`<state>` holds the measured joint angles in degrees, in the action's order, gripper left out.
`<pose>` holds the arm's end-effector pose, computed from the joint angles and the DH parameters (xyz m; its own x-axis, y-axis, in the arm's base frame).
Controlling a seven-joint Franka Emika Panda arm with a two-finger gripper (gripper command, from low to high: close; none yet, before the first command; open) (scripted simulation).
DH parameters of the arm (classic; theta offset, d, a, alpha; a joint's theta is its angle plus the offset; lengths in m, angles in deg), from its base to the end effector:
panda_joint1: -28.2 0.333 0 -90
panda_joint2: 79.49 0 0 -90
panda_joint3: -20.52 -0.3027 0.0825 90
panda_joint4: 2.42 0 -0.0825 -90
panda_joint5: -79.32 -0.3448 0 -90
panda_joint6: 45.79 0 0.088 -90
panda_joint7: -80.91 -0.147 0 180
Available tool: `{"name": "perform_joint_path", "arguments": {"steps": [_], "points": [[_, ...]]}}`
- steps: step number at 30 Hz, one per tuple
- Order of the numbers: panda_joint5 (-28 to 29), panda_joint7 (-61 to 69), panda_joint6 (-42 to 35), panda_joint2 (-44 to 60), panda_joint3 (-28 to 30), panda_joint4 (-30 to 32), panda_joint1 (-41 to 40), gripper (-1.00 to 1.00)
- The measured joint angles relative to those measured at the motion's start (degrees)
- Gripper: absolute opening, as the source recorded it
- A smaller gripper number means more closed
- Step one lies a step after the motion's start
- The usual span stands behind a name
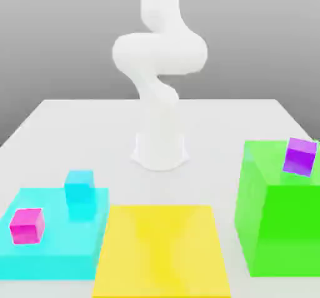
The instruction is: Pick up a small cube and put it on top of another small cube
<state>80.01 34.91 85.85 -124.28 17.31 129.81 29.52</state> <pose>0.3504 0.0343 0.6592 0.5406 -0.6611 0.5203 -0.4703 -0.7503 -0.4647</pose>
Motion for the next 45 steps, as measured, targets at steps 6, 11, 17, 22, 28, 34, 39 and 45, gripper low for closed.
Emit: {"name": "perform_joint_path", "arguments": {"steps": [6, 11, 17, 22, 28, 34, 39, 45], "points": [[1.43, -0.22, -0.13, 3.66, -7.39, 1.14, 3.25, 0.00], [2.35, -0.24, 0.02, 7.79, -12.79, 2.13, 5.85, 0.00], [3.42, -0.23, 0.51, 13.94, -18.29, 3.40, 9.19, 0.00], [3.87, 0.12, 1.21, 19.74, -22.47, 4.53, 11.63, 0.00], [4.09, 0.83, 2.39, 27.32, -26.83, 5.96, 14.49, 0.00], [3.42, 1.53, 4.46, 35.32, -30.54, 8.05, 17.49, 0.00], [2.22, 2.48, 6.55, 41.89, -33.20, 9.99, 20.79, 0.00], [-1.69, 2.31, 10.36, 46.54, -35.01, 14.04, 24.66, 0.00]]}}
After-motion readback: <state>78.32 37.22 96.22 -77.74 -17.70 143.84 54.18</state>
